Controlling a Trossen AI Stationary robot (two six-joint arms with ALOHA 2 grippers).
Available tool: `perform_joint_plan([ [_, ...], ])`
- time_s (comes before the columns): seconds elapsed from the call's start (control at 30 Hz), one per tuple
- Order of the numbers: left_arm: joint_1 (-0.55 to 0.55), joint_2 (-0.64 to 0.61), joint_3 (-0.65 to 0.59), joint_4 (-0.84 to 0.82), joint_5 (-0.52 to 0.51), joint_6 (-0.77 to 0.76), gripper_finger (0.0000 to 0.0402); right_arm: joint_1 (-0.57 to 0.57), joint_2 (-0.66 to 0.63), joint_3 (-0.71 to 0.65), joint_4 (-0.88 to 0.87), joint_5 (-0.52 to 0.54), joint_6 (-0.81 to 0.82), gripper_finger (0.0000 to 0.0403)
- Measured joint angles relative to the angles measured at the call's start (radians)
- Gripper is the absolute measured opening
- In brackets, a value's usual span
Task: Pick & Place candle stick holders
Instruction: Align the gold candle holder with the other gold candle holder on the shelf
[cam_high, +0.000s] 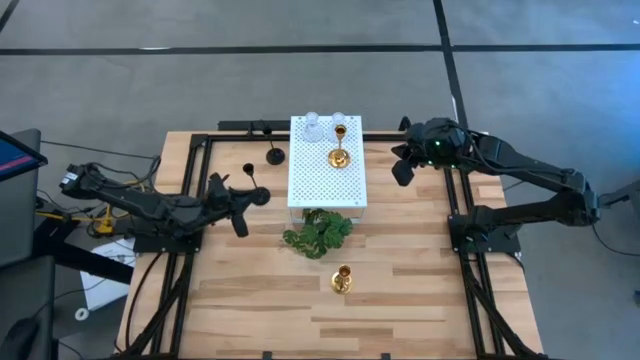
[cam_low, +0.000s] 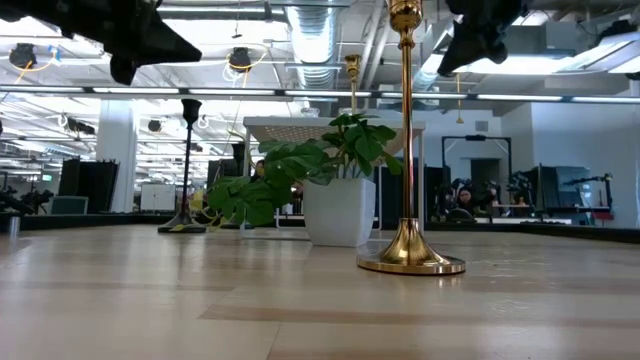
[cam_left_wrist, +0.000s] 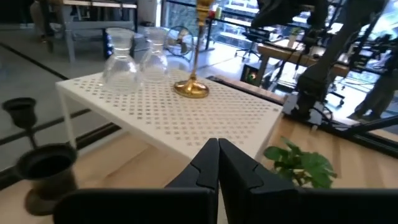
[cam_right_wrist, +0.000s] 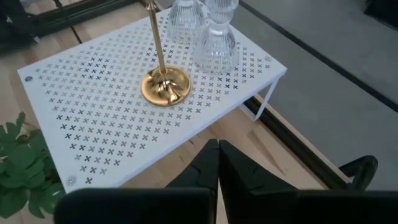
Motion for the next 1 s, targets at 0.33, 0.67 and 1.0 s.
perform_joint_plan([
  [0.33, 0.000, -0.067, 0.000, -0.016, 0.002, 0.011, 0.0003, 0.000, -0.001, -0.002, 0.028, 0.003, -0.001, 0.0000],
  [0.67, 0.000, -0.068, 0.000, -0.283, 0.029, -0.168, 0.0003, 0.000, -0.001, -0.002, 0.029, 0.008, -0.016, 0.0000],
  [1.0, 0.000, -0.063, 0.000, -0.414, -0.059, -0.228, 0.0003, 0.000, 0.000, -0.002, 0.039, 0.008, -0.016, 0.0000],
])
